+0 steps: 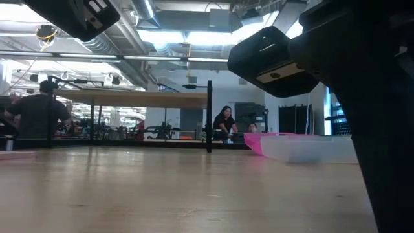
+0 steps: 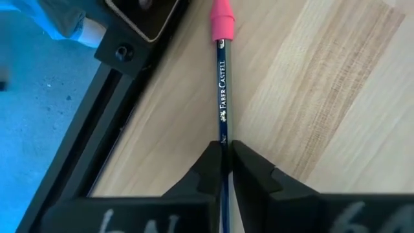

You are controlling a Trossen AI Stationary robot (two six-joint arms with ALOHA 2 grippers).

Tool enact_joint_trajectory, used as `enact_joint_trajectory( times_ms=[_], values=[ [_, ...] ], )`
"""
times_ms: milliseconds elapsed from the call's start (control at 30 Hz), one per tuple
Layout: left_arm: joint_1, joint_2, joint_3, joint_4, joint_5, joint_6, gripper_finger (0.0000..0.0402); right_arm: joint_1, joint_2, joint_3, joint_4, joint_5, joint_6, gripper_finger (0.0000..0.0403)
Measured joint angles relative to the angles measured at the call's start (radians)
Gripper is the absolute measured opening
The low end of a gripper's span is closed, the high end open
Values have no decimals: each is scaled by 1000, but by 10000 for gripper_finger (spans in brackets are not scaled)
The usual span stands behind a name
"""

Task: Pack school essentials
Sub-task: Put the pink pencil into the pink supply box

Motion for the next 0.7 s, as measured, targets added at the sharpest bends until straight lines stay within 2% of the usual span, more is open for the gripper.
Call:
enact_joint_trajectory(
  times_ms=[200, 700],
  values=[
    [0, 0, 0, 0, 0, 0, 0, 0, 0, 0, 0, 1, 11, 43],
    [0, 0, 0, 0, 0, 0, 0, 0, -1, 0, 0, 1, 55, 32]
  ],
)
